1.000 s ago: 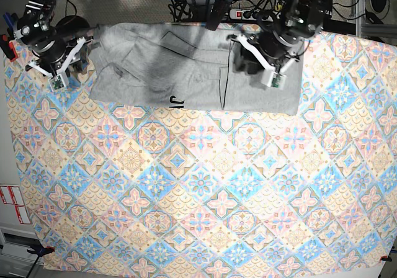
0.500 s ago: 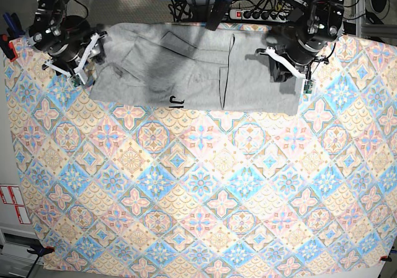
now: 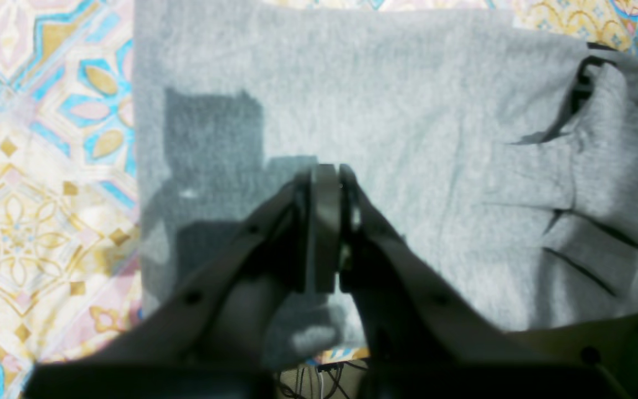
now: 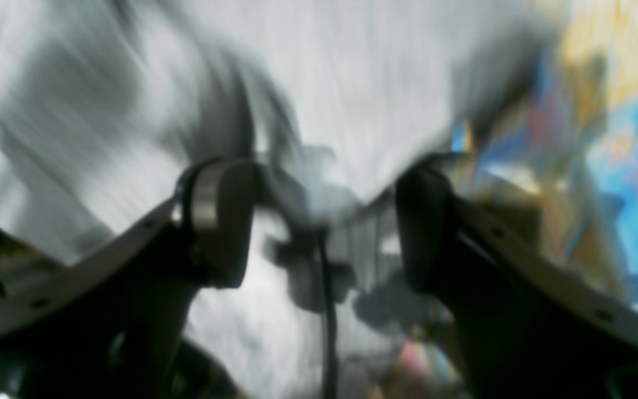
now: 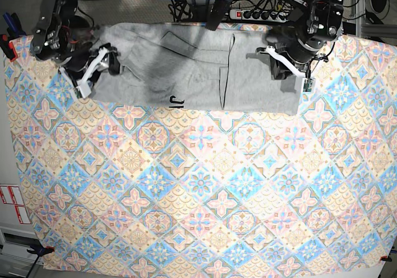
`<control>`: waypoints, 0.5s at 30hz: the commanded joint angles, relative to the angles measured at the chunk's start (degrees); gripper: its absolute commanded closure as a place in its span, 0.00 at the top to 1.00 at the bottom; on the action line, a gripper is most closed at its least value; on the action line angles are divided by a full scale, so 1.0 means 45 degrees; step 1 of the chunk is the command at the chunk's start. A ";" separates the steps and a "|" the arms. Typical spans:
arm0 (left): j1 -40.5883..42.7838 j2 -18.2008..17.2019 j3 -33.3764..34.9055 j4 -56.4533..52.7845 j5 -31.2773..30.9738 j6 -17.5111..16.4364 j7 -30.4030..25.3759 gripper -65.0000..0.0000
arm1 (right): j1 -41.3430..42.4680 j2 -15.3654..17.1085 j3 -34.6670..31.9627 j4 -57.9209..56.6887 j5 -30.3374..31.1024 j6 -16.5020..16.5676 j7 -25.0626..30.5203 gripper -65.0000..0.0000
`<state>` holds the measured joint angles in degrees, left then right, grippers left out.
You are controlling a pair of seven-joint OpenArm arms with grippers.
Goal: Fold the T-shirt properly
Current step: 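Grasp the shirt's side edge near the right gripper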
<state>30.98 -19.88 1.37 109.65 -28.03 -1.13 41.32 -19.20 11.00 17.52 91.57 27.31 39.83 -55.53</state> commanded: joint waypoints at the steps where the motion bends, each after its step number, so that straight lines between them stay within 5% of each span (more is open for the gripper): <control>1: 0.0002 -0.0086 -0.0040 0.0181 -0.0032 -0.0033 -0.0225 0.00 | 0.0018 0.0163 0.0083 0.0135 0.0095 0.0037 0.0081 0.61; 15: 0.0002 -0.0086 -0.0040 0.0181 -0.0052 -0.0053 -0.0225 0.00 | 0.0741 0.0163 0.0083 -0.1565 0.0075 0.0037 0.0159 0.61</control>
<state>30.98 -19.88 1.37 109.65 -28.05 -1.19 41.25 -16.58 11.14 17.69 83.94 27.35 39.94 -55.46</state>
